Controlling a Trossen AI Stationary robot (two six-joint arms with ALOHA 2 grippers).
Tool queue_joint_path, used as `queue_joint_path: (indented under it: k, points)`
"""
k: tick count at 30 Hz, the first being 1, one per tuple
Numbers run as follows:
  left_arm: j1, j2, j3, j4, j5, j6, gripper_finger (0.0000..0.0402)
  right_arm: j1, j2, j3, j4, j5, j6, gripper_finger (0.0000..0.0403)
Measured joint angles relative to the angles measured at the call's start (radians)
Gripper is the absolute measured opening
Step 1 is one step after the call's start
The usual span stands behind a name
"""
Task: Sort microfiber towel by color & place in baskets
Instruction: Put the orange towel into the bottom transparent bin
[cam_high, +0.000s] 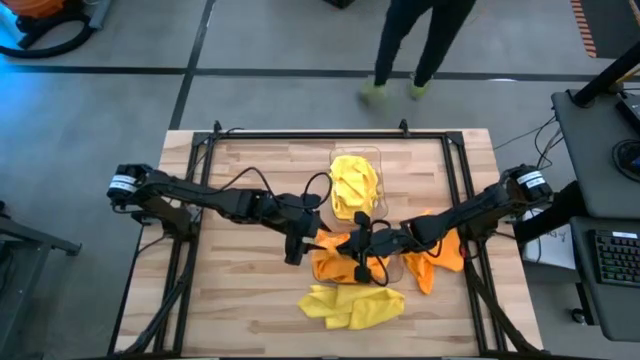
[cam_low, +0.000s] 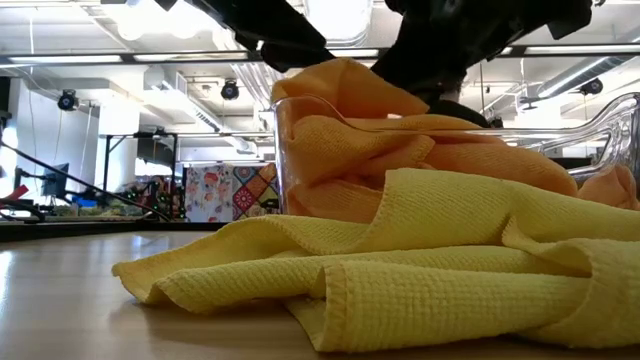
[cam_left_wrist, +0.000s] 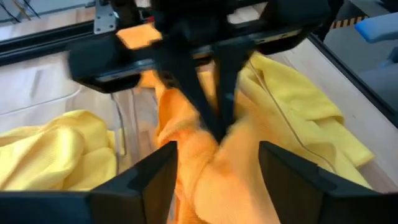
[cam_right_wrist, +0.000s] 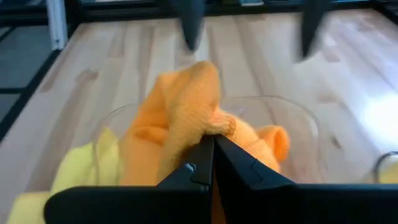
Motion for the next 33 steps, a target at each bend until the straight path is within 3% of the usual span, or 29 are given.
queue_joint_path:
  k: [6, 20, 33]
  points:
    - [0.001, -0.028, 0.000, -0.001, 0.000, 0.009, 0.0235, 0.000, 0.025, 0.000, -0.028, -0.008, -0.006, 0.0009]
    - [0.000, -0.035, 0.000, -0.005, -0.007, 0.007, 0.0237, -0.023, 0.163, 0.001, -0.028, -0.009, 0.009, 0.0009]
    - [0.000, -0.035, 0.000, -0.020, -0.007, -0.026, 0.0237, -0.030, 0.150, 0.001, -0.041, 0.000, 0.003, 0.0009]
